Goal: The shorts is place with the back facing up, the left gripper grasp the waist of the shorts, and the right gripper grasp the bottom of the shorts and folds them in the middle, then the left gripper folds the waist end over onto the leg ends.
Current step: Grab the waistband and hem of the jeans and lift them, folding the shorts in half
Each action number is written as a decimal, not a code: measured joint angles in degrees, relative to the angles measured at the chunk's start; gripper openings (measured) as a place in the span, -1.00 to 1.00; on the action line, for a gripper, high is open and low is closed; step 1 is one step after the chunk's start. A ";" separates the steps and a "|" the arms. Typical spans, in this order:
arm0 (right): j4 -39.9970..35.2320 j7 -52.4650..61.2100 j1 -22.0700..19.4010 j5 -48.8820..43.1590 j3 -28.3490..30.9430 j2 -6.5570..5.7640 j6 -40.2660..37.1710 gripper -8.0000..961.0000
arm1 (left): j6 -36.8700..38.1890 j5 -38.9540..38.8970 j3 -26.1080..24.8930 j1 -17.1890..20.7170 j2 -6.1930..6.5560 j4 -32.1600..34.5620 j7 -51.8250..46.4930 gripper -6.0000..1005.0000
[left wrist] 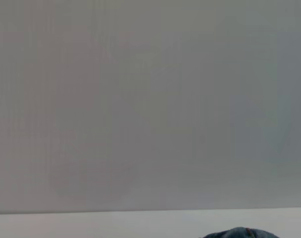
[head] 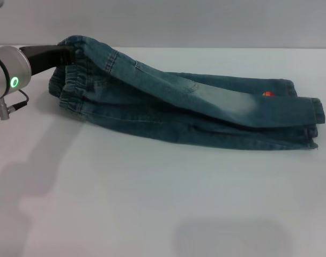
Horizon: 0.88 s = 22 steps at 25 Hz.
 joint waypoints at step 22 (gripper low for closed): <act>-7.51 -13.79 2.89 3.49 -0.97 0.26 8.09 0.02 | -0.13 -0.06 -1.44 -8.76 0.14 11.10 0.15 -0.17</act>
